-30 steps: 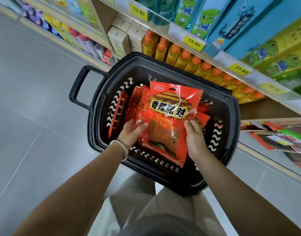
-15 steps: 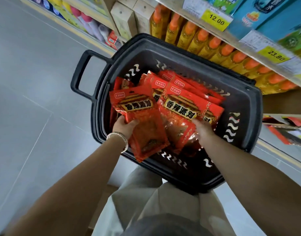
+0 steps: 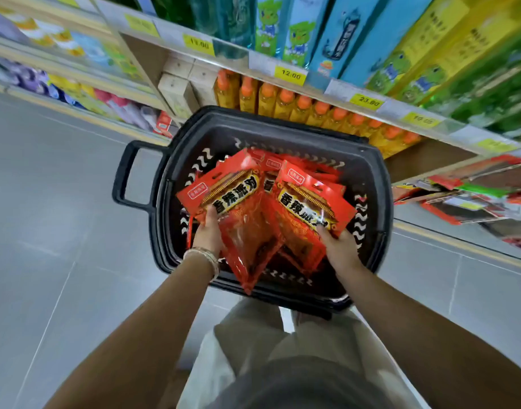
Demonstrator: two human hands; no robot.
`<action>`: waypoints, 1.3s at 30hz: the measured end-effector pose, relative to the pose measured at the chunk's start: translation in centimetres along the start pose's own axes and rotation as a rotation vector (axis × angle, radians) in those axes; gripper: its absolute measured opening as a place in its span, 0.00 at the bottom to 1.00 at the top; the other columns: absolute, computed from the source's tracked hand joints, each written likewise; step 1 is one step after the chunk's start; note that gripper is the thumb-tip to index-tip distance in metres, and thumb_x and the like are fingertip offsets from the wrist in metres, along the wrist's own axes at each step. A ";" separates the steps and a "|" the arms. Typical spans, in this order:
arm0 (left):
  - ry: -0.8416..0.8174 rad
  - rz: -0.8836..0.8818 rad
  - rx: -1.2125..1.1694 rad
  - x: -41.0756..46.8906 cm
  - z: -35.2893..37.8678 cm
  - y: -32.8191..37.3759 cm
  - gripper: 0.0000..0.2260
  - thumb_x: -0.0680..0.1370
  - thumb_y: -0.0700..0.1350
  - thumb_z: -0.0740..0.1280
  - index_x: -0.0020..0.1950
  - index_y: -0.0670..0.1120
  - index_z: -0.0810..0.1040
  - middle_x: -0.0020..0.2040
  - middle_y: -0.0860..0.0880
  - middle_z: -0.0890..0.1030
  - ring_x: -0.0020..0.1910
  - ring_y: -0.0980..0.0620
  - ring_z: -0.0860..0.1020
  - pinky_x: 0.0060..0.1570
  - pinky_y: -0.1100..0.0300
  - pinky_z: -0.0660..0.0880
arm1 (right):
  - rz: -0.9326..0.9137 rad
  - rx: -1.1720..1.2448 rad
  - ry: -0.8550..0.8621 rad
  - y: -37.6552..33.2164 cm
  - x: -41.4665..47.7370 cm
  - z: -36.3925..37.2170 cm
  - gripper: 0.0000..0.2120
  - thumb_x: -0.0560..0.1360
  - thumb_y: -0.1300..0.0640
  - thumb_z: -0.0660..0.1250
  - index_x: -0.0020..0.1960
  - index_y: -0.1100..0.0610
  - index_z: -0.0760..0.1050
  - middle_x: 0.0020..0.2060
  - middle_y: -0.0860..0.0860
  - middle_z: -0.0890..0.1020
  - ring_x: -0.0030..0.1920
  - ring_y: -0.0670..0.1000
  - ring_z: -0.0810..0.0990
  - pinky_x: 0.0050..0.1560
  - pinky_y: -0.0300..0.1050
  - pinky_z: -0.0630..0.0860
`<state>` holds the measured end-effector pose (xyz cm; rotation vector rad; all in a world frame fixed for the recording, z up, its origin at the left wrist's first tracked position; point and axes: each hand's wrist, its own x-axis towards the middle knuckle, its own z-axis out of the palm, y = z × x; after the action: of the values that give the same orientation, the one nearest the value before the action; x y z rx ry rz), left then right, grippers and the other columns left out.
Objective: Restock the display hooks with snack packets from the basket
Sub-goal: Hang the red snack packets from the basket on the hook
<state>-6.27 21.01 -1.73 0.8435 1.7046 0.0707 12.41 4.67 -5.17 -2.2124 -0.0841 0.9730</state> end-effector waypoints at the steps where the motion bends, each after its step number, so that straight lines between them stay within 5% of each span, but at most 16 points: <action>1: -0.023 0.038 0.010 -0.9 0.1 0.6 0.34 0.76 0.67 0.51 0.68 0.41 0.70 0.61 0.38 0.76 0.59 0.39 0.75 0.62 0.46 0.70 | -0.023 0.024 0.015 -0.2 -0.6 -0.9 0.14 0.76 0.51 0.67 0.57 0.59 0.78 0.46 0.54 0.82 0.48 0.52 0.79 0.45 0.38 0.66; 4: -0.099 0.165 -0.044 -3.9 1.3 2.5 0.27 0.76 0.63 0.59 0.65 0.44 0.73 0.60 0.42 0.78 0.56 0.43 0.77 0.61 0.49 0.72 | -0.116 0.097 0.016 -0.9 -2.5 -3.8 0.15 0.78 0.50 0.63 0.62 0.56 0.75 0.48 0.49 0.80 0.53 0.51 0.77 0.50 0.38 0.66; 7: -0.170 0.337 -0.018 -7.4 3.1 3.9 0.15 0.74 0.56 0.66 0.56 0.50 0.78 0.51 0.48 0.82 0.44 0.55 0.81 0.47 0.63 0.76 | -0.248 0.180 0.069 -1.6 -4.1 -7.5 0.16 0.79 0.52 0.62 0.65 0.57 0.73 0.53 0.50 0.80 0.56 0.51 0.76 0.51 0.37 0.67; 10: -0.261 0.439 -0.034 -12.2 5.7 4.7 0.05 0.73 0.53 0.67 0.47 0.55 0.79 0.49 0.45 0.83 0.44 0.47 0.82 0.47 0.52 0.79 | -0.395 0.286 0.120 -2.0 -6.0 -12.5 0.14 0.80 0.53 0.60 0.65 0.53 0.72 0.55 0.46 0.79 0.58 0.46 0.75 0.55 0.36 0.66; 13: -0.232 0.637 -0.094 -17.5 9.2 4.6 0.04 0.74 0.50 0.69 0.41 0.57 0.76 0.38 0.59 0.78 0.30 0.66 0.79 0.28 0.72 0.73 | -0.464 0.334 0.209 -0.9 -7.7 -18.5 0.13 0.80 0.52 0.60 0.63 0.53 0.72 0.52 0.45 0.80 0.58 0.47 0.75 0.58 0.40 0.67; 16: -0.231 0.800 -0.071 -23.1 13.3 4.0 0.08 0.75 0.54 0.67 0.36 0.59 0.74 0.34 0.70 0.75 0.34 0.73 0.73 0.34 0.79 0.66 | -0.566 0.343 0.317 0.9 -9.3 -24.9 0.09 0.80 0.54 0.60 0.58 0.51 0.74 0.51 0.44 0.79 0.56 0.45 0.75 0.56 0.36 0.67; 20: -0.287 0.903 -0.102 -29.1 19.3 3.5 0.09 0.78 0.54 0.64 0.38 0.55 0.75 0.36 0.66 0.76 0.35 0.71 0.72 0.38 0.73 0.67 | -0.641 0.325 0.449 3.2 -10.8 -33.5 0.07 0.80 0.55 0.61 0.51 0.55 0.77 0.45 0.51 0.81 0.47 0.44 0.77 0.47 0.34 0.68; 23: -0.351 1.002 -0.095 -33.6 23.5 3.9 0.09 0.78 0.52 0.64 0.38 0.56 0.75 0.31 0.67 0.75 0.33 0.74 0.71 0.35 0.79 0.67 | -0.671 0.343 0.555 4.1 -11.8 -39.5 0.08 0.80 0.54 0.60 0.44 0.46 0.74 0.40 0.40 0.78 0.40 0.35 0.73 0.43 0.27 0.66; 28: -0.374 1.126 -0.111 -40.7 29.4 6.3 0.11 0.74 0.54 0.66 0.34 0.68 0.79 0.32 0.68 0.79 0.38 0.67 0.76 0.46 0.68 0.71 | -0.711 0.397 0.729 4.2 -12.5 -48.9 0.13 0.81 0.49 0.58 0.48 0.55 0.77 0.39 0.48 0.78 0.42 0.48 0.75 0.44 0.40 0.67; 30: -0.446 1.167 -0.135 -43.3 31.5 7.8 0.05 0.71 0.59 0.66 0.40 0.61 0.81 0.42 0.59 0.83 0.48 0.53 0.80 0.55 0.52 0.75 | -0.733 0.419 0.768 3.6 -12.7 -52.5 0.15 0.81 0.47 0.56 0.46 0.54 0.76 0.37 0.46 0.78 0.39 0.44 0.76 0.41 0.38 0.68; 32: -0.463 1.211 -0.124 -45.9 33.4 9.3 0.09 0.70 0.62 0.66 0.42 0.60 0.80 0.47 0.55 0.83 0.51 0.50 0.80 0.56 0.46 0.75 | -0.762 0.420 0.817 2.6 -12.7 -55.7 0.16 0.81 0.46 0.56 0.42 0.53 0.75 0.34 0.46 0.77 0.36 0.42 0.75 0.38 0.36 0.69; 35: -0.447 1.280 -0.172 -49.1 36.2 12.1 0.12 0.72 0.64 0.65 0.46 0.59 0.81 0.47 0.65 0.80 0.50 0.56 0.78 0.54 0.55 0.74 | -0.829 0.417 0.905 0.8 -12.5 -60.3 0.15 0.81 0.48 0.57 0.42 0.54 0.75 0.36 0.51 0.79 0.38 0.49 0.76 0.40 0.42 0.71; 37: -0.443 1.316 -0.208 -50.9 38.0 14.0 0.22 0.73 0.64 0.64 0.60 0.54 0.77 0.52 0.63 0.76 0.54 0.56 0.75 0.57 0.56 0.70 | -0.876 0.421 0.934 -0.8 -11.9 -63.2 0.15 0.81 0.48 0.57 0.47 0.58 0.75 0.41 0.57 0.80 0.43 0.56 0.78 0.45 0.49 0.74; 39: -0.458 1.365 -0.258 -52.4 39.6 16.1 0.23 0.73 0.63 0.65 0.62 0.51 0.75 0.47 0.64 0.75 0.51 0.58 0.73 0.56 0.57 0.68 | -0.917 0.452 0.949 -2.7 -11.4 -65.9 0.12 0.80 0.48 0.58 0.52 0.55 0.75 0.46 0.56 0.81 0.48 0.55 0.78 0.50 0.51 0.73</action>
<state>39.49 -11.36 36.10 1.5278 0.4463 0.9116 48.83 -35.24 34.37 -1.6833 -0.3526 -0.5237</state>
